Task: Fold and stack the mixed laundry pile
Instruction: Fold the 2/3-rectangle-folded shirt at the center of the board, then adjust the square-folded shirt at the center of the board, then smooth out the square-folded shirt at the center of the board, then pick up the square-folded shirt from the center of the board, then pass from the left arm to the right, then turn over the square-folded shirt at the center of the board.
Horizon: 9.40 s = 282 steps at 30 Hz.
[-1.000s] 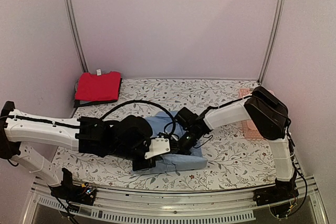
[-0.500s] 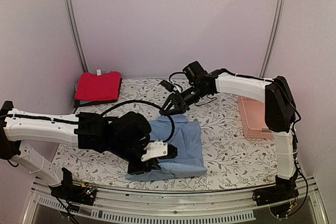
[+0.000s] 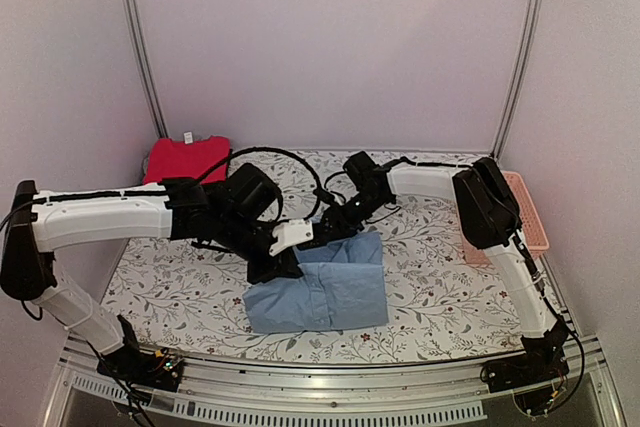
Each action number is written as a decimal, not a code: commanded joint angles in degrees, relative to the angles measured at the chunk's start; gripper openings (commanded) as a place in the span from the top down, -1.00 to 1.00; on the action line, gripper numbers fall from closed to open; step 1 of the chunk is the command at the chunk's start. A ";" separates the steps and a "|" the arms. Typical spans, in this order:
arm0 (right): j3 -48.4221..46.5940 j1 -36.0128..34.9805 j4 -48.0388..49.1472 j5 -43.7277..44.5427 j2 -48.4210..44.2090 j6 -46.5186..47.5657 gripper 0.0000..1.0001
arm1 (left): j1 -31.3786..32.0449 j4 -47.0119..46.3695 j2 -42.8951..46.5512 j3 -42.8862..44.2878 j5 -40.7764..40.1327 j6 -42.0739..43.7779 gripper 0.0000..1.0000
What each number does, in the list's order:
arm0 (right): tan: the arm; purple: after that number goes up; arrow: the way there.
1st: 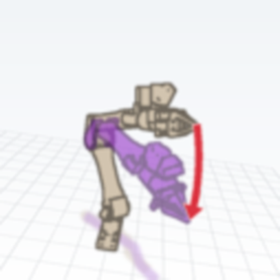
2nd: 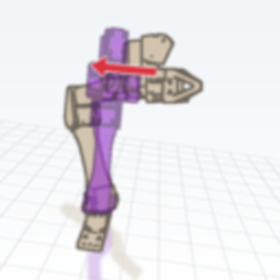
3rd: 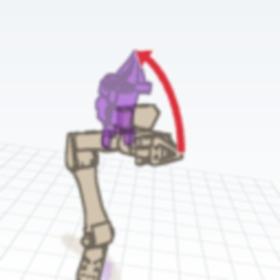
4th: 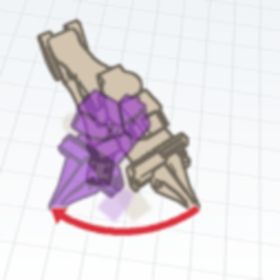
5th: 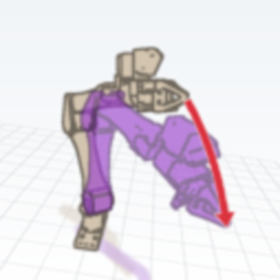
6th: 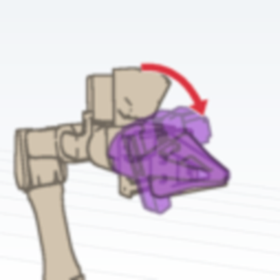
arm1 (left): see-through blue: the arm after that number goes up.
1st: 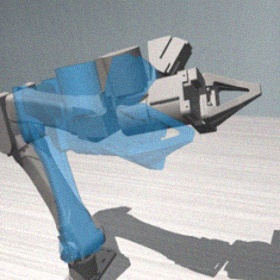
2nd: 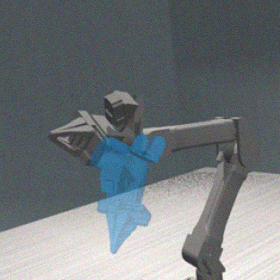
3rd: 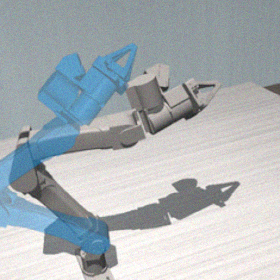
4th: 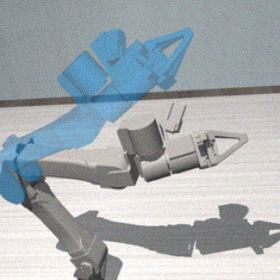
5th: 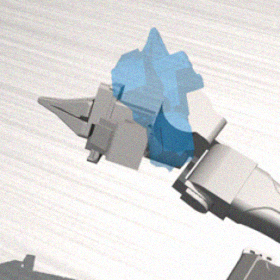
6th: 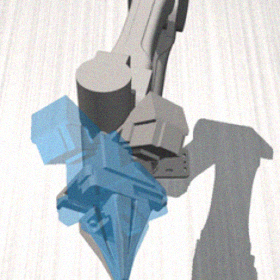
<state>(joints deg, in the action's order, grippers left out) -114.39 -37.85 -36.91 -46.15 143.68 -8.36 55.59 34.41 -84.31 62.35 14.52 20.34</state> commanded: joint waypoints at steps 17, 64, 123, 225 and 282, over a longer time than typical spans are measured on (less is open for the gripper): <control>6.60 -2.23 -3.51 -6.85 -1.15 7.73 0.37 | -16.08 -0.58 -26.40 23.87 1.97 12.84 0.87; 29.70 12.18 2.44 1.87 -24.50 4.53 -0.27 | -39.28 -39.28 -3.18 -8.56 26.56 -43.31 -0.99; 18.75 14.12 -3.85 14.19 -15.87 7.46 1.00 | -35.62 -37.72 -33.98 0.38 19.94 -47.82 1.00; 56.96 8.93 53.07 -7.78 -25.17 -57.75 0.26 | 5.00 -32.64 -29.07 12.39 4.66 -14.43 1.00; -16.36 -19.62 -31.20 48.19 -1.60 9.22 0.56 | -30.31 -32.46 9.85 -22.42 -1.35 -49.12 -0.99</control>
<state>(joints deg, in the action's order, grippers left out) -126.30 -55.61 -68.47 12.27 140.97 0.84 28.51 5.26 -76.95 43.24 8.84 -23.62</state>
